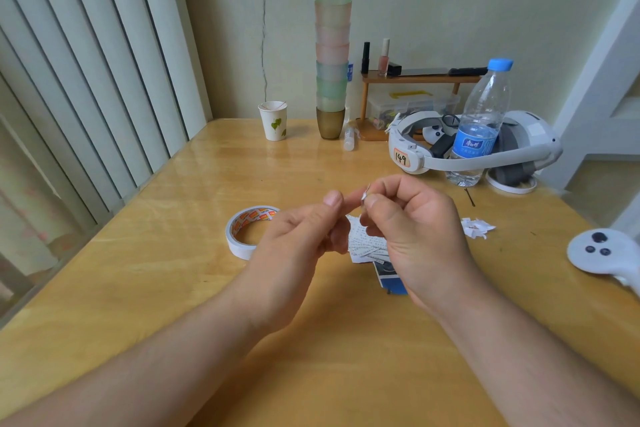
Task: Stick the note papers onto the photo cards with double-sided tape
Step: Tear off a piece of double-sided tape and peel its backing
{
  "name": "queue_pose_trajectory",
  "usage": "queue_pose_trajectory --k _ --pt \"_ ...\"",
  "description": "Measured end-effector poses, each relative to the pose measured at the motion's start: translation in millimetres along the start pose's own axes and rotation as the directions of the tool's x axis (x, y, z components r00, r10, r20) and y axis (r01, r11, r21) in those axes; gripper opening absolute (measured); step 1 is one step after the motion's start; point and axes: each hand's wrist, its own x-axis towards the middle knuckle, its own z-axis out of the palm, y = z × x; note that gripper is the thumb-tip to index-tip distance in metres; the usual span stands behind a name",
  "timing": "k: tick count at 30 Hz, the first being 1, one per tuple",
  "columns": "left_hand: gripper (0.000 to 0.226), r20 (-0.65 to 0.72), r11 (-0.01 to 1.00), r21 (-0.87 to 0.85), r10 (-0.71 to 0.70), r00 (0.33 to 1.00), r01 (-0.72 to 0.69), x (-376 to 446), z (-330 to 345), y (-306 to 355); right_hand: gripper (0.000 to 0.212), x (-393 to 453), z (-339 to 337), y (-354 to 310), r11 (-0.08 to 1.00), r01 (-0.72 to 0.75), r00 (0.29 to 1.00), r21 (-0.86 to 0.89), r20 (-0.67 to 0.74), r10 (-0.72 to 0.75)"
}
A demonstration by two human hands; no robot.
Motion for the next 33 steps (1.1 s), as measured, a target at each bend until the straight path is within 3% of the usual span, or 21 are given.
queue_pose_trajectory --k 2,3,5,7,8,10,14,16,23,33 --pt "0.055 0.011 0.969 0.222 0.108 0.994 -0.108 -1.4 -3.8 -4.6 0.019 -0.5 0.9 1.8 1.0 0.005 0.999 -0.007 -0.032 -0.006" --pt "0.049 0.043 0.89 0.405 0.211 0.976 -0.211 -1.7 -6.2 -7.0 0.017 -0.5 0.9 3.3 1.0 0.009 0.998 -0.02 -0.058 -0.01" --pt "0.048 0.161 0.61 0.69 0.394 0.905 -0.389 -3.1 -8.2 -7.1 0.014 -1.1 0.1 5.4 0.997 0.01 0.996 -0.079 -0.083 -0.017" --pt "0.053 0.26 0.44 0.754 0.48 0.837 -0.487 -3.3 -8.0 -5.9 0.017 -2.3 -0.2 6.0 0.989 0.028 0.999 -0.142 -0.039 -0.034" --pt "0.053 0.284 0.41 0.751 0.507 0.814 -0.517 -3.4 -7.3 -5.9 0.019 -3.4 0.5 5.0 0.989 0.031 0.999 -0.143 -0.014 -0.034" --pt "0.054 0.266 0.457 0.72 0.515 0.815 -0.523 -3.9 -5.8 -4.4 0.018 -3.8 0.5 4.2 0.992 0.026 1.0 -0.122 -0.006 -0.027" --pt "0.057 0.117 0.75 0.55 0.367 0.923 -0.368 -4.2 -11.2 -4.9 0.016 0.4 -6.0 2.5 0.984 0.056 0.995 -0.17 -0.073 -0.069" --pt "0.057 0.082 0.828 0.474 0.296 0.952 -0.298 -2.2 -13.8 -6.0 0.018 1.3 -8.9 3.0 0.983 0.054 0.992 -0.175 -0.101 -0.072" --pt "0.056 0.141 0.744 0.564 0.34 0.93 -0.358 -3.3 -6.4 -7.9 0.007 0.5 -8.1 1.5 0.986 0.084 0.99 -0.147 -0.096 -0.099" --pt "0.059 0.16 0.761 0.552 0.304 0.939 -0.341 -4.2 -5.9 -9.5 0.004 2.8 -8.4 5.4 0.984 0.074 0.991 -0.16 -0.099 -0.091"
